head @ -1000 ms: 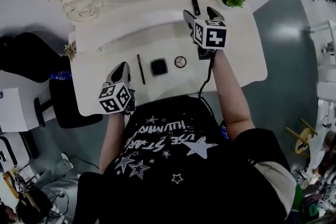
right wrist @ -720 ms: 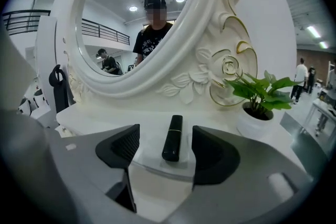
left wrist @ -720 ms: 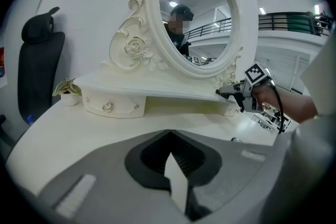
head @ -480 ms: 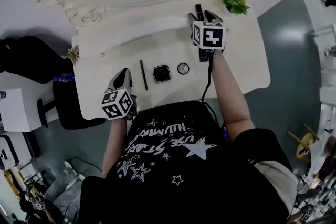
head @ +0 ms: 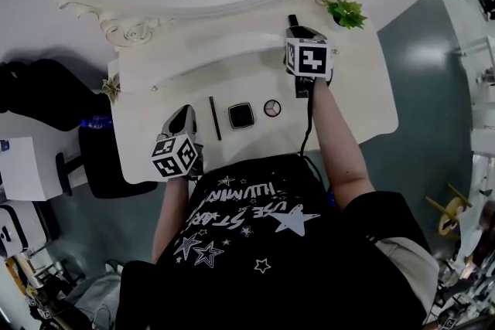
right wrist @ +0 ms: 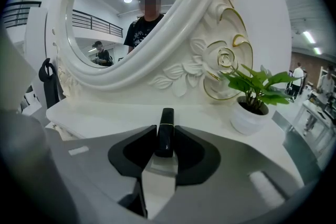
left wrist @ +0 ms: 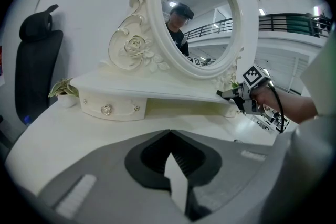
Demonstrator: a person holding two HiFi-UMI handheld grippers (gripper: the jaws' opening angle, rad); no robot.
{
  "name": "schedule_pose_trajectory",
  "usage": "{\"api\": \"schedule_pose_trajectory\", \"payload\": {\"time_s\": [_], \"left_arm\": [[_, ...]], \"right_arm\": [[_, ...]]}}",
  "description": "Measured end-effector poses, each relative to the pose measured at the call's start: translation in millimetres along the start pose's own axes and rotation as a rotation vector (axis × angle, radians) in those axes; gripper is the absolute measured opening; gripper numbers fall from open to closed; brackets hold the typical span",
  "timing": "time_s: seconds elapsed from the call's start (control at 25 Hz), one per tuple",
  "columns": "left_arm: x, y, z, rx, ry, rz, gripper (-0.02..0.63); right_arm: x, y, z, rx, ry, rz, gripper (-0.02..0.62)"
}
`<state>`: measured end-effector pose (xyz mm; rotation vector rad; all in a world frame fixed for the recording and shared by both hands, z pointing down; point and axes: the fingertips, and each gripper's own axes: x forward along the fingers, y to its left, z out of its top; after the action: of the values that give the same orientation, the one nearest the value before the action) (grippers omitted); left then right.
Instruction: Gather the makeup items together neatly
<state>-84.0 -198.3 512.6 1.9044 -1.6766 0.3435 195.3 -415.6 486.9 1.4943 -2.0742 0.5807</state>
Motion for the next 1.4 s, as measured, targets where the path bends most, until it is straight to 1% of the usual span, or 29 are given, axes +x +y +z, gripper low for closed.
{"api": "schedule_pose_trajectory", "payload": {"time_s": [0.24,0.48,0.68,1.08,1.4], "left_arm": [[-2,5,3,0.003,-0.011,-0.018,0.001],[-7,9,4,0.019,-0.007,-0.05,0.002],[-14,12,4,0.038,-0.001,-0.083,0.002],[-31,8,-6,0.089,0.034,-0.166,0.002],[-39,2,-21,0.138,0.078,-0.231,0.002]], "right_arm": [[-6,-2,2,-0.005,-0.011,-0.031,0.129],[-28,0,10,-0.002,-0.061,-0.058,0.129],[-49,8,8,0.008,-0.101,-0.069,0.129],[-99,22,-22,0.055,-0.144,-0.104,0.127],[-126,29,-66,0.089,-0.138,-0.137,0.127]]}}
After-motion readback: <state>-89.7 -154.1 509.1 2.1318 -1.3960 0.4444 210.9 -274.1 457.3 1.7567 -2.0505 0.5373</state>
